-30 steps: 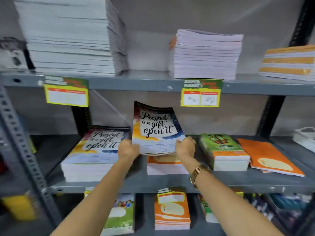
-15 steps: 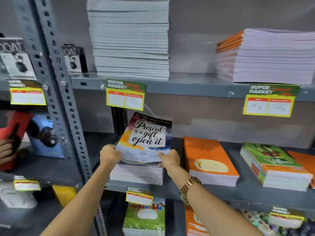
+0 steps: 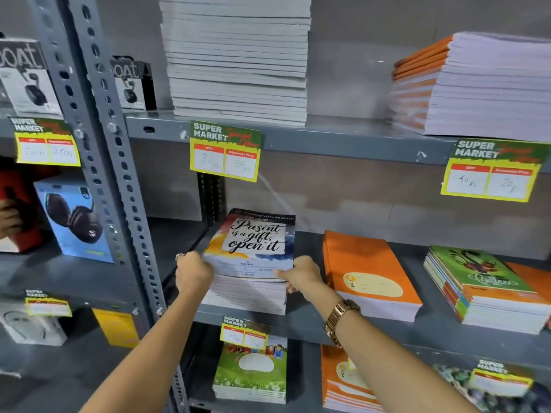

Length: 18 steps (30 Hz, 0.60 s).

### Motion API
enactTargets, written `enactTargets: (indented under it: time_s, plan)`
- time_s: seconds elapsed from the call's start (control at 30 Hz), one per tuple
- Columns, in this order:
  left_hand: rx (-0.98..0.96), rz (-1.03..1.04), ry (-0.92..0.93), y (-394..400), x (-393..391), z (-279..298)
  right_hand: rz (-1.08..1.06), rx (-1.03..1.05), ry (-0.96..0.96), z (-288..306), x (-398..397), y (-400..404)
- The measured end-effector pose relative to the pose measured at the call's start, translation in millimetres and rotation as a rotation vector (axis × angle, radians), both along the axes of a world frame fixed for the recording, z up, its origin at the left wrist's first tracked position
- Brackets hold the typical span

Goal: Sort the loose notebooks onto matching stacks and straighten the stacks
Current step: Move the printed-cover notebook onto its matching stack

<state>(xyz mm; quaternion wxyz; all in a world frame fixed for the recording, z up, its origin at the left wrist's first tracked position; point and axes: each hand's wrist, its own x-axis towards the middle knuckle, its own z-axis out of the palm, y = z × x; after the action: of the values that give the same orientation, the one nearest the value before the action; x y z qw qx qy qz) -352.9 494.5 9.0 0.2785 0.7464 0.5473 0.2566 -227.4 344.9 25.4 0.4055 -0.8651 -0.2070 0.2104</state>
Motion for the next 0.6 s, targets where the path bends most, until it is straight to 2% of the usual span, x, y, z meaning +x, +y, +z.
enactTargets:
  time_s: [0.13,0.3,0.6]
  plan:
    - [0.091,0.035,-0.01,-27,8,12,-0.013,-0.02,-0.222,3,12,-18]
    - [0.147,-0.126,-0.148,-70,47,28,-0.143,0.177,-0.327,8,32,-52]
    - [0.169,-0.393,-0.285,-186,151,45,-0.358,0.243,-0.578,17,111,-172]
